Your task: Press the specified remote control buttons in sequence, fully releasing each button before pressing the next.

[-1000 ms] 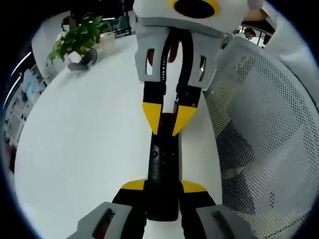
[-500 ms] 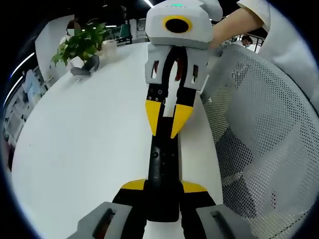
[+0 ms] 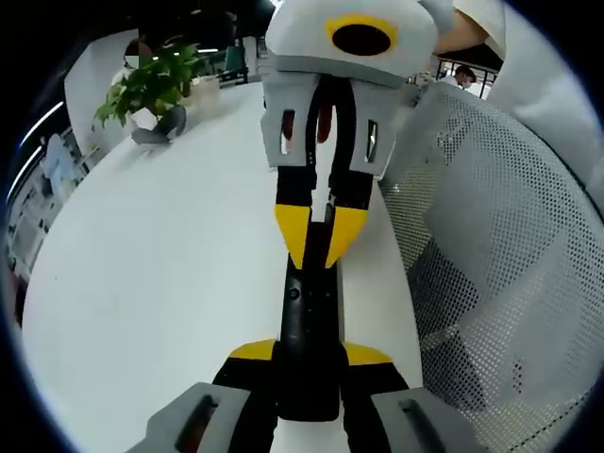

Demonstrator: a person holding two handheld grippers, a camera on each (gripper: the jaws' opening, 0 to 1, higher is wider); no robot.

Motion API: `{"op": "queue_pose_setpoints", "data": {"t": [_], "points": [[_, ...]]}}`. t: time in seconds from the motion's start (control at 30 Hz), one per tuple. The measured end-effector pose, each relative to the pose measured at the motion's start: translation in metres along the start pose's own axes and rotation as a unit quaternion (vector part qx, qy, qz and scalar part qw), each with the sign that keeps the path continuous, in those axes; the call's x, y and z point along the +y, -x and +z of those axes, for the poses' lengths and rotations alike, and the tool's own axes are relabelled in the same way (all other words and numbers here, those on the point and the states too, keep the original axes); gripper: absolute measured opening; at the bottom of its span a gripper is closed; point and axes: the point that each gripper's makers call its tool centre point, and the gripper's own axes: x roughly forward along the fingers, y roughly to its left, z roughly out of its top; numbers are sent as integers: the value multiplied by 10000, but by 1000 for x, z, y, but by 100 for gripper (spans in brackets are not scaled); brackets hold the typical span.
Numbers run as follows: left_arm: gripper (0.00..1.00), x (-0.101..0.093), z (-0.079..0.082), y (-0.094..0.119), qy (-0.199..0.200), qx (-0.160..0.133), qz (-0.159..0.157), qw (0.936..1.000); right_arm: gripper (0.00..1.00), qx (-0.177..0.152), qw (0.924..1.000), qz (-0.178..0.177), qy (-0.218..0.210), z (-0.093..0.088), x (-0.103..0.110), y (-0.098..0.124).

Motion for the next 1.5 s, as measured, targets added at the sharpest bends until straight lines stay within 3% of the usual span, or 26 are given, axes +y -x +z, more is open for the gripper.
{"op": "queue_pose_setpoints", "data": {"t": [0.13, 0.23, 0.43, 0.53, 0.7, 0.8, 0.87, 0.93, 1.03, 1.1, 1.2, 1.33, 1.5], "points": [[24, 0, 0, 0, -4, 24, -6, 10000, 4, 14, 9983, -37, -580, 2, -3, 1], [24, 0, 0, 0, -1, 29, -1, 10000, 5, -89, 9986, -180, -488, 2, -1, 1], [24, 0, -1, 0, 7, 19, 6, 10000, 5, -694, 9937, -522, -708, 2, -3, 0], [24, 0, -1, 0, -1, 17, 4, 10000, 4, -726, 9938, -540, -650, 6, -3, -1], [24, -1, 0, 0, -16, 30, -1, 10000, 4, -151, 9990, -403, -73, 6, -2, -3], [24, -1, 0, 0, -10, 22, 2, 10000, 3, 298, 9991, -293, -113, 6, -1, -4], [24, -1, 0, 0, -24, 25, -4, 10000, 3, 510, 9975, -276, -415, 7, -2, -4], [24, -1, 0, 0, -50, 52, -25, 10000, 3, 643, 9973, -294, -202, 8, -2, -5], [24, -1, 1, -1, -86, 138, -54, 9999, 3, 514, 9972, -353, -404, 6, -3, -3], [24, -1, 1, -1, -95, 187, -44, 9998, 3, 175, 9965, -394, -723, 8, -3, -2], [24, 0, 0, -1, -56, 185, -15, 9998, 4, -249, 9980, -453, -363, 7, -3, 0], [24, 0, 1, 0, 57, 131, 85, 9999, 3, -335, 9976, -511, -315, 6, -2, 0], [24, -2, 1, 0, 134, 128, 173, 9997, 0, -215, 9977, -640, -18, 10, 2, 0]]}}
